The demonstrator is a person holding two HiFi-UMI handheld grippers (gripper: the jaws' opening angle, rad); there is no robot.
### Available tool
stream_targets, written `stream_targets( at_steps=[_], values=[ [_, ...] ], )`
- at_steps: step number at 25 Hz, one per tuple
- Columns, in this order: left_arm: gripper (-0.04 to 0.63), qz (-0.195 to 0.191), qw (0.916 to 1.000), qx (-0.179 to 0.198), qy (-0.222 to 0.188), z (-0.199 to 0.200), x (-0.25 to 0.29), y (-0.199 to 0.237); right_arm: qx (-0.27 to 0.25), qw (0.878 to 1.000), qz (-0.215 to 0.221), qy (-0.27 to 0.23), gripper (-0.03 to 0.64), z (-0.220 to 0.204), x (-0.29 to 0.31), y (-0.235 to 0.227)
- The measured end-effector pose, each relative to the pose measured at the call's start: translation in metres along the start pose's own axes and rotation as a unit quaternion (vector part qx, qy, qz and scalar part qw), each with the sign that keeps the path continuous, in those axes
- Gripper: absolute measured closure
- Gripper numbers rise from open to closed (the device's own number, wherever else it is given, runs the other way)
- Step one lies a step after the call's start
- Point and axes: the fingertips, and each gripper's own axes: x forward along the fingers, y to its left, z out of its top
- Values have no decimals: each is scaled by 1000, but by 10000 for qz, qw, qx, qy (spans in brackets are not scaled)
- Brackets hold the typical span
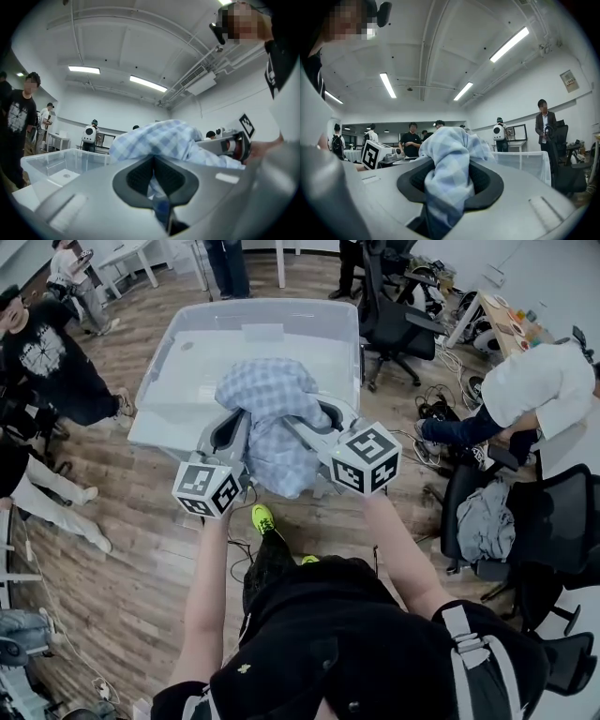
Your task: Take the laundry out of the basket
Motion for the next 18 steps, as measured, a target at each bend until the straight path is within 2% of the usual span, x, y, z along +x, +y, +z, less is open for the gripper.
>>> stream_targets(
  at_steps=[4, 10, 18],
  values=[
    [588, 61, 10000, 0, 63, -1, -11, -22, 40, 9999, 145, 30, 471, -3, -19, 12],
    [588, 224, 9997, 27, 119, 0, -33, -28, 172, 9992, 358, 6, 469, -7, -25, 30],
    [588, 215, 9995, -132, 178, -13, -58, -34, 197, 9991, 366, 101, 468, -26, -32, 53]
  ],
)
